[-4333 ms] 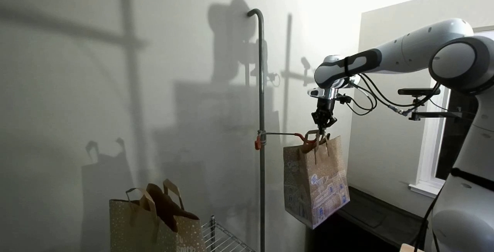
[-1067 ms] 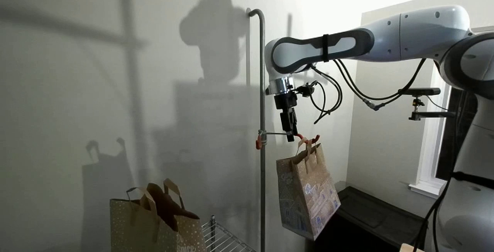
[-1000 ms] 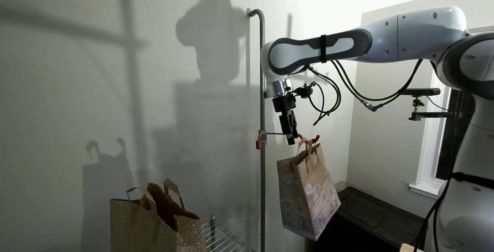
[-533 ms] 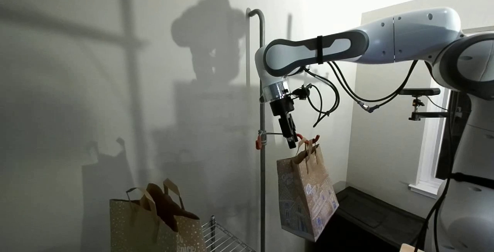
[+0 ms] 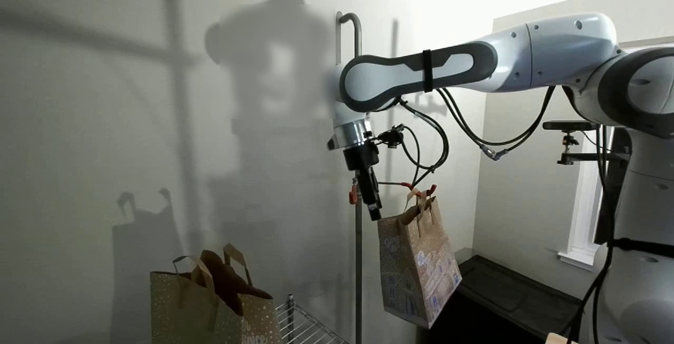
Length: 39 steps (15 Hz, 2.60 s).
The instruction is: Hang the paper bags on the stand.
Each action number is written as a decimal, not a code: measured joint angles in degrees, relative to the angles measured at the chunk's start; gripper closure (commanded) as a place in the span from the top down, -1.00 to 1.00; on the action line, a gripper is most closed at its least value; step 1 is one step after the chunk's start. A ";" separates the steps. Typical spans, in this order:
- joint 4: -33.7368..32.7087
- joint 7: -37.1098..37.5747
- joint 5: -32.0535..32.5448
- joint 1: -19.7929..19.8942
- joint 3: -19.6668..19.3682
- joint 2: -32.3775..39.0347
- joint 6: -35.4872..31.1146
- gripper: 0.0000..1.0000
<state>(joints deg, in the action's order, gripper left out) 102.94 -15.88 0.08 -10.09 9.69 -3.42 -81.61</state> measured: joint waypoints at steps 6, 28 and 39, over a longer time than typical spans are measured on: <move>-11.61 16.50 -2.02 -8.84 7.60 14.12 -4.67 1.00; -53.44 30.60 4.21 -24.65 1.38 44.00 3.02 1.00; -57.36 30.60 13.62 -27.89 -4.19 44.54 3.42 1.00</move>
<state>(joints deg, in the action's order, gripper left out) 45.57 14.72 13.71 -37.98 5.51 41.12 -78.19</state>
